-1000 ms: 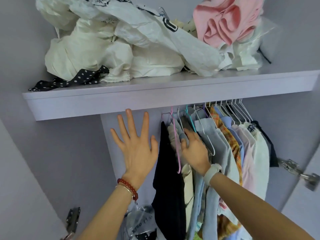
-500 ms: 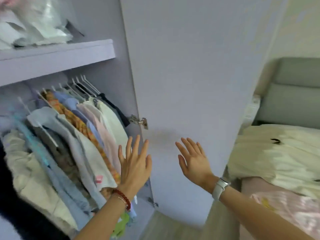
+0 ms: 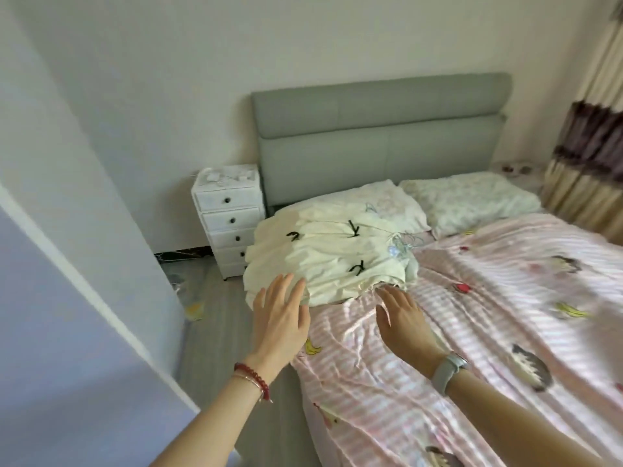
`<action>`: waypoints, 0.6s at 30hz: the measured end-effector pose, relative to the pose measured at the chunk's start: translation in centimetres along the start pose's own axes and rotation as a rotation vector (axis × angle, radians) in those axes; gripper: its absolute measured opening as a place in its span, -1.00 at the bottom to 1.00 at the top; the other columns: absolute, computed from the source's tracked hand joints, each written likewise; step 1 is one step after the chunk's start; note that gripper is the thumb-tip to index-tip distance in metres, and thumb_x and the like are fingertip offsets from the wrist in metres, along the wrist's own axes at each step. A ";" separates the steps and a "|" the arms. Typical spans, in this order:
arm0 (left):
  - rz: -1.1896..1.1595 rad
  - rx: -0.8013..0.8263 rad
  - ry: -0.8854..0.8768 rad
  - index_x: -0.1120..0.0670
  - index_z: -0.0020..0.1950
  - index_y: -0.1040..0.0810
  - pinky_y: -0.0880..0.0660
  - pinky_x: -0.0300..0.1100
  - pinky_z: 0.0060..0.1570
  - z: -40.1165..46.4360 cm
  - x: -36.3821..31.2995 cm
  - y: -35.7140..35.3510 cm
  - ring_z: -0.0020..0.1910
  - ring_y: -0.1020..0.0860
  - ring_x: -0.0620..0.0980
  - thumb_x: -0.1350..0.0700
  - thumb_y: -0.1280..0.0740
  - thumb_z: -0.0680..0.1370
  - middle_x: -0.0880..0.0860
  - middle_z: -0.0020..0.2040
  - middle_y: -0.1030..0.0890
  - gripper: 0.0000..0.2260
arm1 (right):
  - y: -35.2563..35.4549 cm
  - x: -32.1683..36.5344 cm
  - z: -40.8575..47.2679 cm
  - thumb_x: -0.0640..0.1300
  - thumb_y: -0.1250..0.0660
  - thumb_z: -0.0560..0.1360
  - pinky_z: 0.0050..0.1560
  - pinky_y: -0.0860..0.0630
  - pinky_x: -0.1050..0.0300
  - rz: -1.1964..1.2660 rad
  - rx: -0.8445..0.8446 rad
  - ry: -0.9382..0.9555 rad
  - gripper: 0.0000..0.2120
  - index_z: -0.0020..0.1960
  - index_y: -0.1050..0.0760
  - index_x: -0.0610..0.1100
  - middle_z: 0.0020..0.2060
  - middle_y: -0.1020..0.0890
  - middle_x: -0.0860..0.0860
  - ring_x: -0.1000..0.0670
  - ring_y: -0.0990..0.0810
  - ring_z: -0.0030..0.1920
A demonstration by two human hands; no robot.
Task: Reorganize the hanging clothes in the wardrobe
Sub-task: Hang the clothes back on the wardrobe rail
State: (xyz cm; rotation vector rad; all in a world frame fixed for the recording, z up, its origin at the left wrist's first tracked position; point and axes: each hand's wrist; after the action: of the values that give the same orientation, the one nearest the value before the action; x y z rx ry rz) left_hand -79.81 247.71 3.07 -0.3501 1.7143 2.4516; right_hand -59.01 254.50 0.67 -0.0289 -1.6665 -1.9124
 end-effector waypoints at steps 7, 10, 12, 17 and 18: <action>0.019 0.212 -0.087 -0.01 0.45 -0.22 -0.09 -0.01 0.41 9.5 -1.5 -8.9 0.46 -0.11 -0.05 0.04 -0.10 0.60 0.01 0.48 -0.18 -0.60 | -1.2 -9.0 4.1 -0.14 -0.09 0.58 0.25 -0.29 0.06 0.030 0.034 -0.305 -0.62 0.37 -0.29 -0.20 0.32 -0.41 -0.11 -0.12 -0.34 0.31; 0.005 0.300 -0.084 -0.01 0.45 -0.20 -0.10 -0.02 0.41 14.0 -0.8 -13.3 0.46 -0.10 -0.04 0.04 -0.09 0.60 0.01 0.49 -0.15 -0.60 | -3.5 -12.0 7.9 -0.16 -0.07 0.59 0.26 -0.29 0.06 0.084 0.081 -0.426 -0.63 0.38 -0.29 -0.20 0.31 -0.41 -0.14 -0.14 -0.34 0.31; -0.020 0.352 -0.081 0.00 0.44 -0.22 -0.12 -0.04 0.40 17.3 0.0 -16.7 0.46 -0.11 -0.04 0.06 -0.09 0.60 0.02 0.48 -0.17 -0.61 | -5.6 -13.8 11.1 -0.16 -0.05 0.59 0.26 -0.29 0.06 0.112 0.122 -0.483 -0.63 0.38 -0.28 -0.19 0.31 -0.41 -0.15 -0.14 -0.35 0.31; -0.034 0.519 -0.048 0.04 0.45 -0.22 -0.20 -0.03 0.37 24.5 2.9 -26.5 0.45 -0.14 -0.01 0.08 -0.09 0.60 0.05 0.48 -0.18 -0.60 | -12.2 -19.4 20.4 -0.19 -0.05 0.58 0.26 -0.32 0.03 0.168 0.245 -0.585 -0.63 0.37 -0.27 -0.20 0.28 -0.43 -0.19 -0.16 -0.38 0.29; -0.033 0.550 -0.036 0.04 0.45 -0.20 -0.20 -0.03 0.36 25.6 3.5 -28.6 0.45 -0.13 -0.01 0.07 -0.08 0.60 0.05 0.48 -0.16 -0.59 | -13.7 -20.7 22.2 -0.20 -0.05 0.58 0.26 -0.33 0.02 0.191 0.259 -0.622 -0.63 0.37 -0.27 -0.22 0.28 -0.44 -0.21 -0.17 -0.39 0.28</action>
State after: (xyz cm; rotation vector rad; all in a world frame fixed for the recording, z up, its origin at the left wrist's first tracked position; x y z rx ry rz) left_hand -79.32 281.54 -15.43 -0.2607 2.2359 1.8392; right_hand -55.96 283.74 -14.92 -0.7160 -2.2038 -1.6169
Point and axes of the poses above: each hand's wrist, its own z-axis towards the middle knuckle, its own y-axis out of the back of the hand, x = y × z
